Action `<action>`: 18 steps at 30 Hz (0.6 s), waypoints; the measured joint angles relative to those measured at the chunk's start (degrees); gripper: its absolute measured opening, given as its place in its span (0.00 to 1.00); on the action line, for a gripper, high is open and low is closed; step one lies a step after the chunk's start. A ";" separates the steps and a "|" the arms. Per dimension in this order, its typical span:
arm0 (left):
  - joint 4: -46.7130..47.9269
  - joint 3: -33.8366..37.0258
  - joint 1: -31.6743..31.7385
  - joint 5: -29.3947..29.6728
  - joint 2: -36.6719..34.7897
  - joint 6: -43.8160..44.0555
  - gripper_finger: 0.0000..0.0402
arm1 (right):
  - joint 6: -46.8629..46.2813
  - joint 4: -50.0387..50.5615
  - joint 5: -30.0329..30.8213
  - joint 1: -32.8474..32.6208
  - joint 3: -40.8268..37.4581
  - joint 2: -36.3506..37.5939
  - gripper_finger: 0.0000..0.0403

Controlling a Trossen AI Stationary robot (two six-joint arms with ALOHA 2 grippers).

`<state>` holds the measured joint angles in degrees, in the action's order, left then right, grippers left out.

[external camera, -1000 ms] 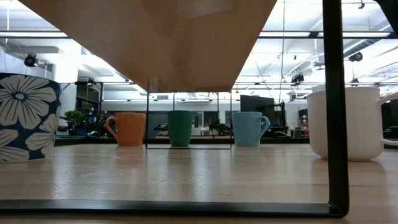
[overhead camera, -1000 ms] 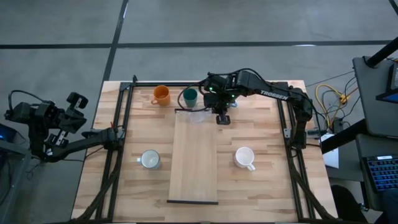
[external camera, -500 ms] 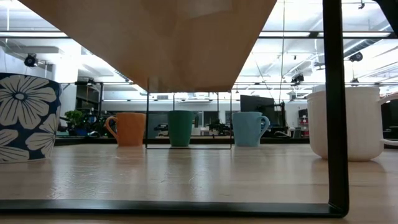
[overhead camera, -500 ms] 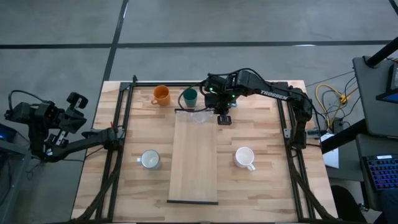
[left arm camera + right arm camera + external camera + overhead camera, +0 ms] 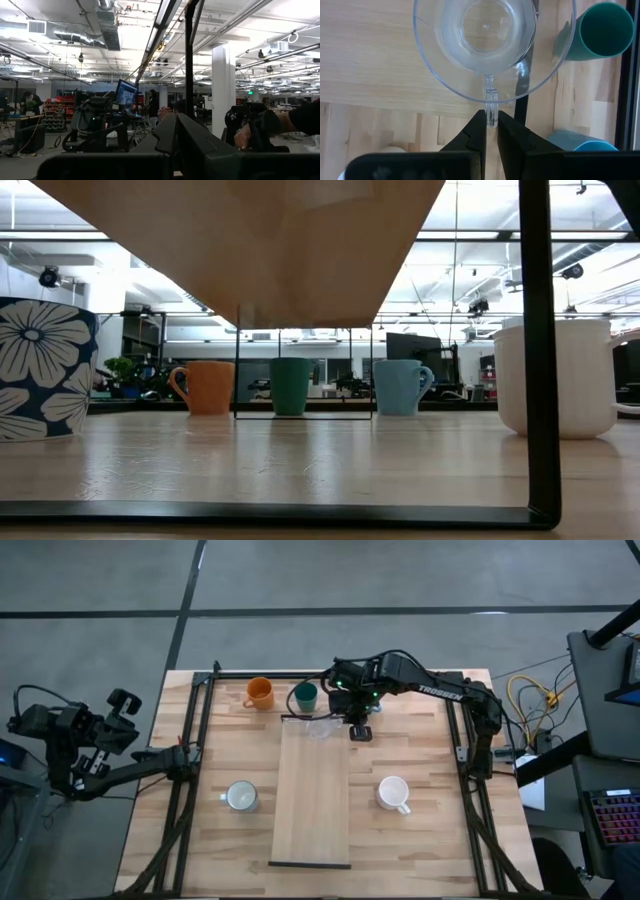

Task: Stack small to large cups/mugs on shelf
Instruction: Put the transparent mug on the shelf

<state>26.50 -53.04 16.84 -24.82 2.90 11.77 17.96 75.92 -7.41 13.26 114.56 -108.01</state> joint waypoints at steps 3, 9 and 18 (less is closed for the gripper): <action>0.00 0.00 0.02 -0.02 0.00 0.00 0.01 | 0.02 -0.08 -0.01 0.00 0.00 0.00 0.07; 0.02 0.00 0.01 -0.04 0.00 0.02 0.01 | -0.17 -0.13 -0.01 0.00 0.00 0.00 0.07; 0.00 0.00 0.01 -0.07 0.00 0.04 0.01 | -1.01 0.31 -0.01 0.00 -0.34 0.00 0.07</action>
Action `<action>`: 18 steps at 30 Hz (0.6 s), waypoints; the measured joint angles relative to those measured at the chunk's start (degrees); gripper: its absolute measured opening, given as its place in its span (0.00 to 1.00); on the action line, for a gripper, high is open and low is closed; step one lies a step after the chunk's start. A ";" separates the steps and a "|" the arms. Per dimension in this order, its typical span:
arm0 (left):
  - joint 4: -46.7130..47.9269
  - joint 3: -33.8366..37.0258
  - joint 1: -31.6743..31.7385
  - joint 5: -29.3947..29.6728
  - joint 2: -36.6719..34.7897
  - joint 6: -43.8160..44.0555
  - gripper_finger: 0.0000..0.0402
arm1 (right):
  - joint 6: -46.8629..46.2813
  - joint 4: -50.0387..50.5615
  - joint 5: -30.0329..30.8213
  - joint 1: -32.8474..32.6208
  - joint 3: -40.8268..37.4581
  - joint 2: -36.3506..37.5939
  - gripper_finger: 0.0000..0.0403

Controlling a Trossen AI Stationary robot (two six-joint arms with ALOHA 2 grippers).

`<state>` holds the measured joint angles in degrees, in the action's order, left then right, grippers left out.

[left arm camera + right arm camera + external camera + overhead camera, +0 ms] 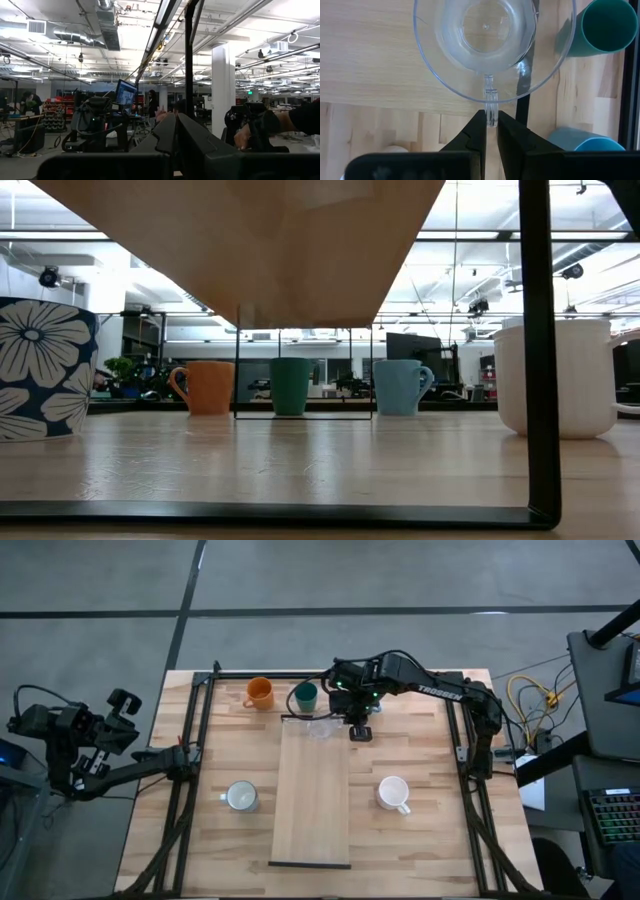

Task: Stack small to large cups/mugs on shelf
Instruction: Put the transparent mug on the shelf

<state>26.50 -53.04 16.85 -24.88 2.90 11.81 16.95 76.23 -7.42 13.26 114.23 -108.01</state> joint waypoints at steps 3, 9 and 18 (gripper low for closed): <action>0.00 0.00 -0.01 -0.02 0.00 0.00 0.01 | -0.46 0.00 0.00 0.00 -0.02 0.00 0.07; 0.00 0.00 0.01 -0.31 0.00 0.00 0.01 | -0.55 0.07 0.00 0.00 -0.04 0.00 0.07; 0.00 0.00 -0.01 -0.37 0.00 0.00 0.01 | -1.53 0.28 -0.09 0.00 -0.04 0.00 0.07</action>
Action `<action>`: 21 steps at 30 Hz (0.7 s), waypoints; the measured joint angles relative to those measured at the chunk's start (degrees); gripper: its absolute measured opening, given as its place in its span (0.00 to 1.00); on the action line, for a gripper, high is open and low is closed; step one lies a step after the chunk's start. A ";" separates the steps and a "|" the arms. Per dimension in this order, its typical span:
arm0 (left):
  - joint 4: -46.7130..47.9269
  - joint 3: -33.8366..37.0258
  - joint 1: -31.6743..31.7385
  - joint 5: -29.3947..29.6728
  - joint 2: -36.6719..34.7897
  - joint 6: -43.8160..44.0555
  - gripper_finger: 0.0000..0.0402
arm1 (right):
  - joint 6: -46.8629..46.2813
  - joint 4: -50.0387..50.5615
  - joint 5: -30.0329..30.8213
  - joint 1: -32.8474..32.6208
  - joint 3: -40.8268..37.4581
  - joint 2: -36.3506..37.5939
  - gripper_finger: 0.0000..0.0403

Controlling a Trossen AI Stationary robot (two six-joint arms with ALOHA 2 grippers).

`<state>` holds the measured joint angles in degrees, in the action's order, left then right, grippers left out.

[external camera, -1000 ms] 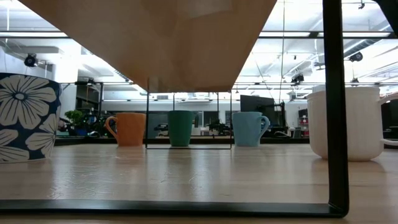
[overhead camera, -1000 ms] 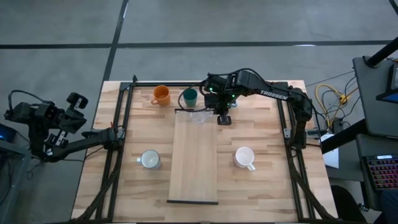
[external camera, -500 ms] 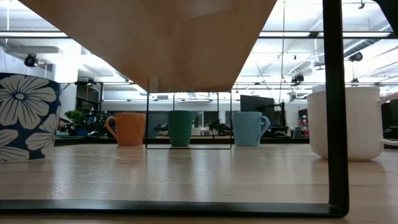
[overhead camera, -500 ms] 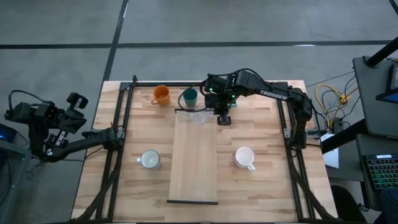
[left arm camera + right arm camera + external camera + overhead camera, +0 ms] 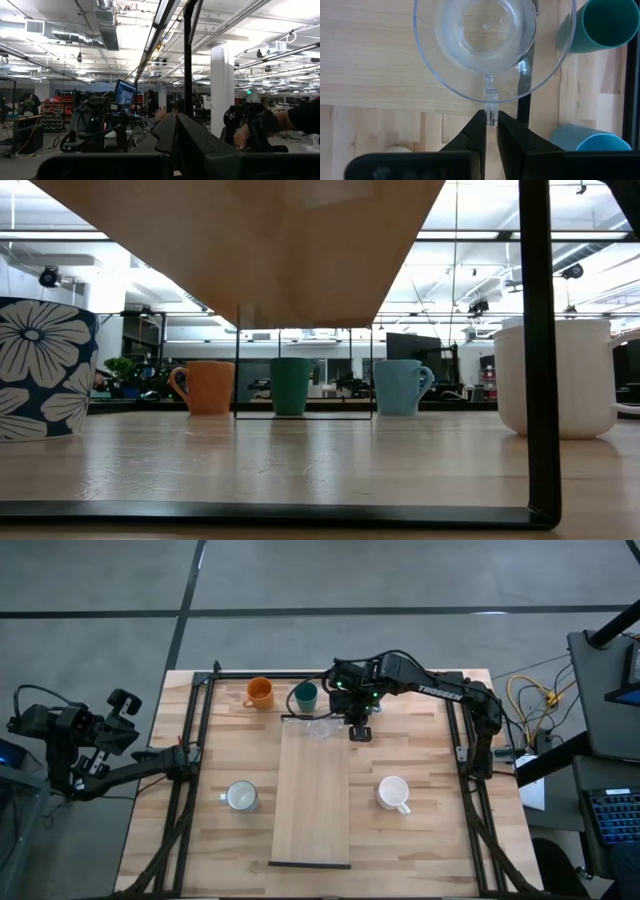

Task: Stack small to large cups/mugs on shelf
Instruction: Put the transparent mug on the shelf

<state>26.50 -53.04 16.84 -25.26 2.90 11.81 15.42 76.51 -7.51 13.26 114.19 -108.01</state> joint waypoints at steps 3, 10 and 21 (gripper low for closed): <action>0.01 0.00 0.02 -0.01 0.00 0.00 0.01 | -0.01 0.00 -0.38 0.00 0.00 0.00 0.07; 0.00 0.00 0.02 -0.04 0.00 0.00 0.01 | -0.01 0.00 -0.42 0.00 0.00 0.00 0.07; 0.00 0.00 0.02 -0.15 0.00 0.00 0.01 | -0.44 0.05 -0.44 0.00 0.00 0.00 0.07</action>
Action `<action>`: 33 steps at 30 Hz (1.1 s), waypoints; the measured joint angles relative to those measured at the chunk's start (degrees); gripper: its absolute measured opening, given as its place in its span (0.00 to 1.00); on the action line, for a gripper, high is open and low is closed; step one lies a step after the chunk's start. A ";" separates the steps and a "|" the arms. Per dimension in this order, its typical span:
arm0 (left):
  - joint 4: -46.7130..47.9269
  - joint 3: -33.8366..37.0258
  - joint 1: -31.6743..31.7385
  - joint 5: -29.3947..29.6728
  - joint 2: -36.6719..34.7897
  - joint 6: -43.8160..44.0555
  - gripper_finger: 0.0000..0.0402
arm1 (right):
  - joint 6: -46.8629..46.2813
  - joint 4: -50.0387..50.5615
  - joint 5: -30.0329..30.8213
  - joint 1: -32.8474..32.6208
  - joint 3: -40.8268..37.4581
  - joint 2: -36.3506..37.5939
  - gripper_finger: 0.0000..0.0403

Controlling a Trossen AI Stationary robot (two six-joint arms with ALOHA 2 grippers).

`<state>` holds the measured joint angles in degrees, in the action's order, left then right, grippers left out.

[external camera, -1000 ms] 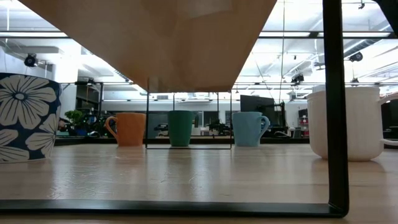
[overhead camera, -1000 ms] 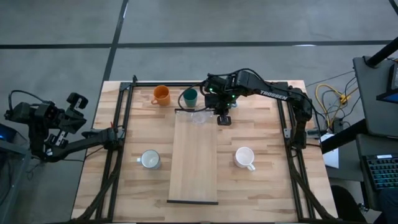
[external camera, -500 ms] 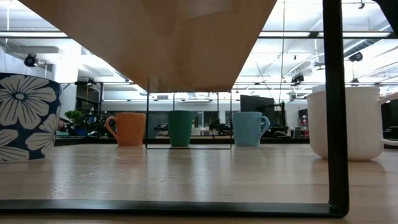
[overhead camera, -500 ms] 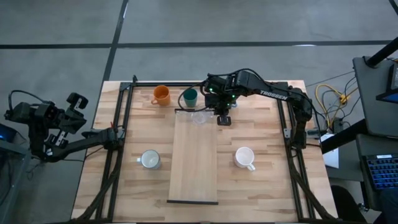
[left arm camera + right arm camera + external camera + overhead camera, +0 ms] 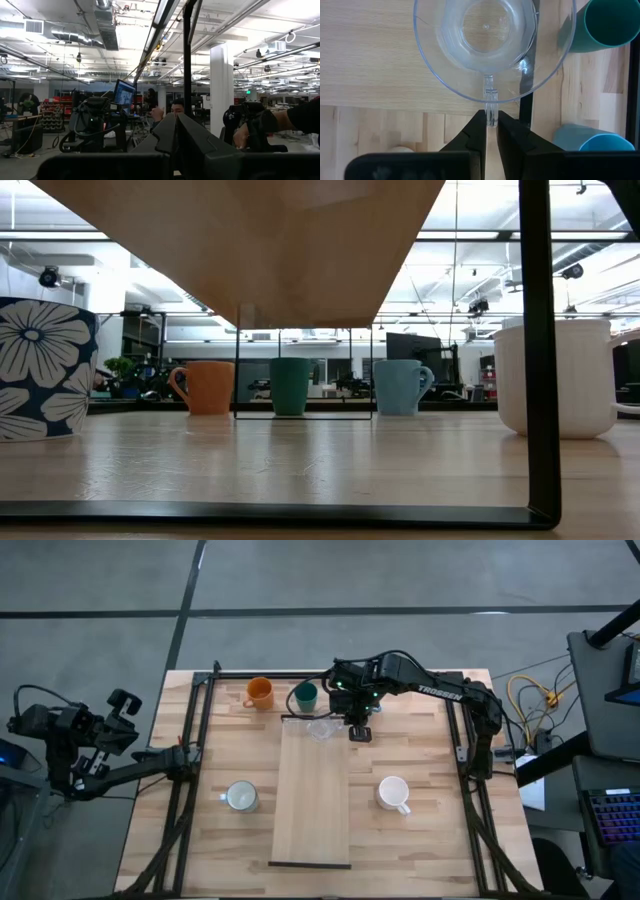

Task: Stack small to large cups/mugs on shelf
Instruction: Put the transparent mug on the shelf, then put the white mug on the shelf

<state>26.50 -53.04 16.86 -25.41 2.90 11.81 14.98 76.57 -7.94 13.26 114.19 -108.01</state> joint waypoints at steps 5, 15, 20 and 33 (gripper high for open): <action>-0.02 0.00 -0.02 0.00 0.00 0.00 0.01 | 0.00 0.03 -0.11 0.00 0.00 0.00 0.07; -0.06 0.00 -0.01 0.04 0.00 0.00 0.01 | -0.05 0.03 -0.11 0.00 0.00 0.00 0.09; -0.06 0.00 -0.01 0.07 0.00 0.00 0.01 | -0.57 -0.01 -0.07 0.00 0.00 0.00 0.17; -0.06 0.00 0.00 0.07 0.00 0.00 0.01 | -0.46 -0.18 0.30 -0.03 0.01 0.00 0.33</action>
<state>26.44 -53.04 16.86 -25.34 2.90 11.81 14.52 76.39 -7.64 13.22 114.20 -108.01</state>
